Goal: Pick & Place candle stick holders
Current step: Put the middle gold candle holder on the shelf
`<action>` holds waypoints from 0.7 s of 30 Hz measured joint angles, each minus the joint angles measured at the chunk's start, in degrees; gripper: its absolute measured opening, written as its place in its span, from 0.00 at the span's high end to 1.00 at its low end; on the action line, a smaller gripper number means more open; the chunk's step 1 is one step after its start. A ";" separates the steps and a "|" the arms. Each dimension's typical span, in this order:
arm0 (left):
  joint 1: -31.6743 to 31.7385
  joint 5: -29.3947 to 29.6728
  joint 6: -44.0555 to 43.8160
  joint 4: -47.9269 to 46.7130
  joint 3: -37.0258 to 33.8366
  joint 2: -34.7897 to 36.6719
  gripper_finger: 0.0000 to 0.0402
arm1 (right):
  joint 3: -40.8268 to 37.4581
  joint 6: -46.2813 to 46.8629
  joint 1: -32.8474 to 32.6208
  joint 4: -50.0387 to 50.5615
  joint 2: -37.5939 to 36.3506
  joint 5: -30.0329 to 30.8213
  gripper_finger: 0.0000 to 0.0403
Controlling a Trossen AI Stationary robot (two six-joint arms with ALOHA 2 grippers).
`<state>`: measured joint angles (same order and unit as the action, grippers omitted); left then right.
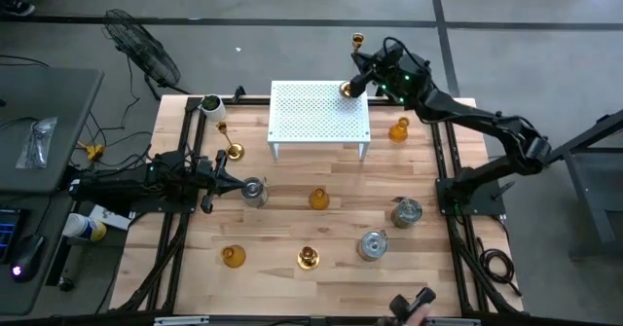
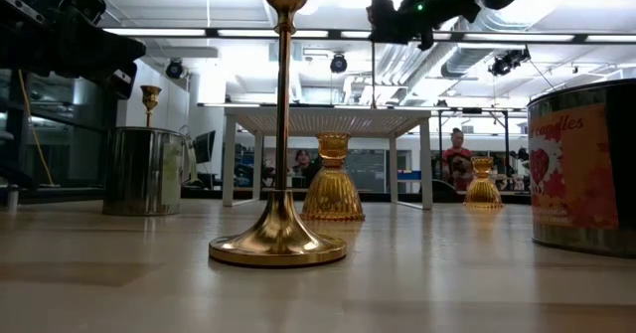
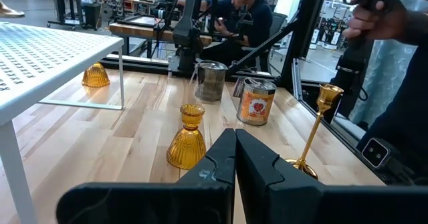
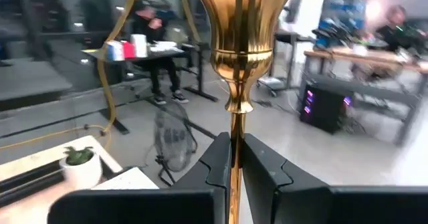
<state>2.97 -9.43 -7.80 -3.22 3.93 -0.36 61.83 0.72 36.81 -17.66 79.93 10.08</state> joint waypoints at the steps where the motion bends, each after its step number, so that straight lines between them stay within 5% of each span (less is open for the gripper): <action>1: 0.00 0.00 -0.01 0.00 -0.01 0.00 1.00 | 0.05 1.01 0.33 0.31 0.37 0.79 0.96; 21: 0.00 0.00 0.01 0.00 -0.01 0.00 1.00 | 0.06 2.35 2.32 0.34 2.05 1.75 0.96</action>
<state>2.97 -9.43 -7.79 -3.22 3.92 -0.36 61.89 3.07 39.13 -17.32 81.97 11.84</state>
